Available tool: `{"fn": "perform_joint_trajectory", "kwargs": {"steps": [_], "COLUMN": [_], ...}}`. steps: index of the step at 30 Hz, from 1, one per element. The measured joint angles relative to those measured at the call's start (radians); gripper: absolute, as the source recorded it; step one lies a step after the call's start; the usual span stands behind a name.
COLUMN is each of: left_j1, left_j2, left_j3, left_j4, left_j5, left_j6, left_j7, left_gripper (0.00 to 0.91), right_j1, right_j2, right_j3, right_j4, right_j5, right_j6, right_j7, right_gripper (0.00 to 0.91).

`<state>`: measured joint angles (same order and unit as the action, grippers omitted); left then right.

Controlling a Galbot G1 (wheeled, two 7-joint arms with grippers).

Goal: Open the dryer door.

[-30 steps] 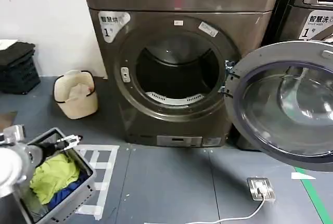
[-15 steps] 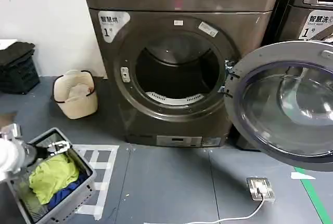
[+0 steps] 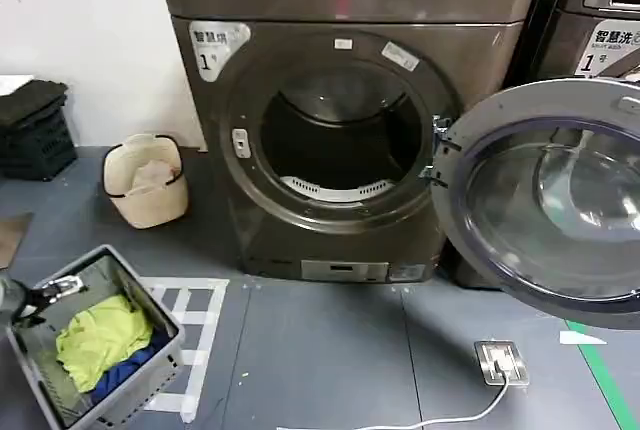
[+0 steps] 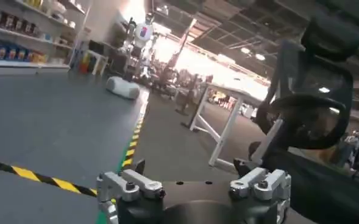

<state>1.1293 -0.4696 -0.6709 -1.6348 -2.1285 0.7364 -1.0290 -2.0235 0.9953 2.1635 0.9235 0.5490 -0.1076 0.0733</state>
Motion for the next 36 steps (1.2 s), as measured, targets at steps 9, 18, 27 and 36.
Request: {"fn": "perform_joint_trajectory", "kwargs": {"steps": [9, 18, 27, 36], "left_j1": [0.026, 0.031, 0.026, 0.024], "left_j2": [-0.015, -0.017, -0.016, -0.006], "left_j3": [-0.018, -0.015, -0.008, 0.008], "left_j4": [0.017, 0.025, 0.039, 0.039], "left_j5": [-0.077, -0.079, -0.081, -0.141], "left_j6": [0.0, 0.0, 0.0, 0.0], "left_j7": [-0.038, -0.037, -0.04, -0.074], "left_gripper": [0.907, 0.907, 0.907, 0.907], "right_j1": [-0.003, -0.003, -0.002, 0.003], "right_j2": [0.004, 0.006, 0.005, 0.005], "right_j3": [-0.002, -0.001, -0.004, -0.007], "right_j4": [0.005, 0.011, 0.004, 0.005], "right_j5": [0.001, 0.011, 0.014, 0.014], "right_j6": [0.002, 0.011, 0.011, 0.016], "right_j7": [-0.003, -0.005, -0.004, -0.005], "right_gripper": [0.907, 0.907, 0.907, 0.907]}}
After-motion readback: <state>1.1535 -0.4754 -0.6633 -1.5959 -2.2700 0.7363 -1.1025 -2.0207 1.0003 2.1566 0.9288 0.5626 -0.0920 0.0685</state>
